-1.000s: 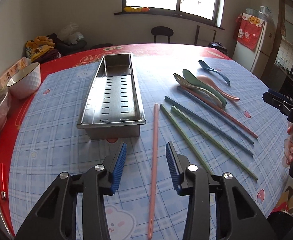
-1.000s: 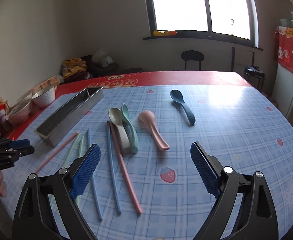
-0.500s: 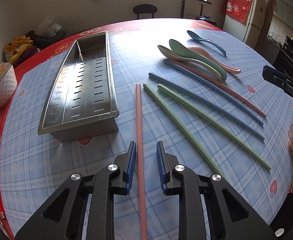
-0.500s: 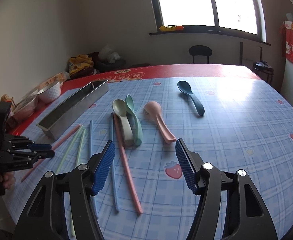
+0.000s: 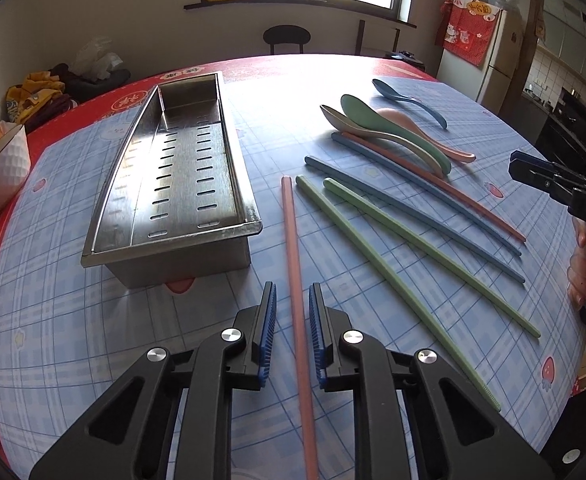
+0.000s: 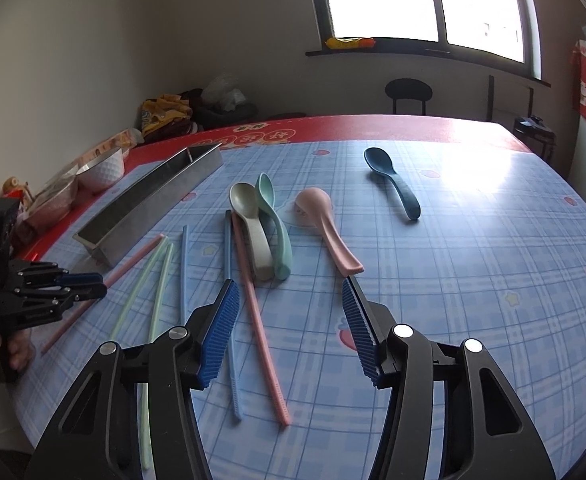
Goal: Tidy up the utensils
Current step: 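Lower the left tool onto the pink chopstick and close its fingers, then grasp the mint green spoon with the right tool while the left tool holds the pink chopstick, then carry the pink chopstick into the steel tray and open the left tool, then lower the mint green spoon into the steel tray and open the right tool, then move the left tool over the green chopstick and close its fingers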
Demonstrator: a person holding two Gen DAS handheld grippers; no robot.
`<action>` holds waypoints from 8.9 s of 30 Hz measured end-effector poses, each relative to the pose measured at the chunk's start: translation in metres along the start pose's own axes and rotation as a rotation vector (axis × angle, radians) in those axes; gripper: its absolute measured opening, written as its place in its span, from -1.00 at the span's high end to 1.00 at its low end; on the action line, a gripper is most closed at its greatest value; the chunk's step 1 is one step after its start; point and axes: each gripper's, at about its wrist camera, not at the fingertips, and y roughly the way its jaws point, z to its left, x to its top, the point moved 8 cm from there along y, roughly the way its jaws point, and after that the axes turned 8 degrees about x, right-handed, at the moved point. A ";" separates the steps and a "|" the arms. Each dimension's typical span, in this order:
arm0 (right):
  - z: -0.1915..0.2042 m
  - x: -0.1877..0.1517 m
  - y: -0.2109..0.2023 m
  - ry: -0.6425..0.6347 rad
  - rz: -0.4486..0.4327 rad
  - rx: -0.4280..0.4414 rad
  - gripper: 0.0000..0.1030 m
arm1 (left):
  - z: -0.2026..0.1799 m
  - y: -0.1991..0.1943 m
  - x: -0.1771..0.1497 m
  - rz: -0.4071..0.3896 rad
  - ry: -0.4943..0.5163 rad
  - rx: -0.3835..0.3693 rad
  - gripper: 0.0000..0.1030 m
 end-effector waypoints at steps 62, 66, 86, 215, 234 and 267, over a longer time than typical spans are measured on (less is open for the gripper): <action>-0.004 0.038 0.061 0.205 0.008 0.209 0.87 | 0.003 -0.001 0.000 0.010 -0.015 0.000 0.89; -0.005 0.036 0.061 0.220 0.006 0.234 0.87 | 0.007 -0.012 0.000 0.022 -0.066 -0.044 0.89; -0.015 0.034 0.059 0.264 -0.020 0.260 0.87 | 0.085 0.016 0.142 -0.010 -0.343 0.008 0.89; -0.009 0.038 0.054 0.037 0.038 0.073 -0.69 | 0.086 -0.058 0.054 -0.276 -0.340 0.299 -0.84; -0.010 0.034 0.040 0.096 -0.025 0.174 -0.69 | -0.050 -0.030 0.023 -0.052 -0.116 0.120 -0.04; -0.016 0.033 0.036 0.154 -0.046 0.207 -0.69 | -0.063 0.014 0.029 0.025 -0.066 0.133 0.57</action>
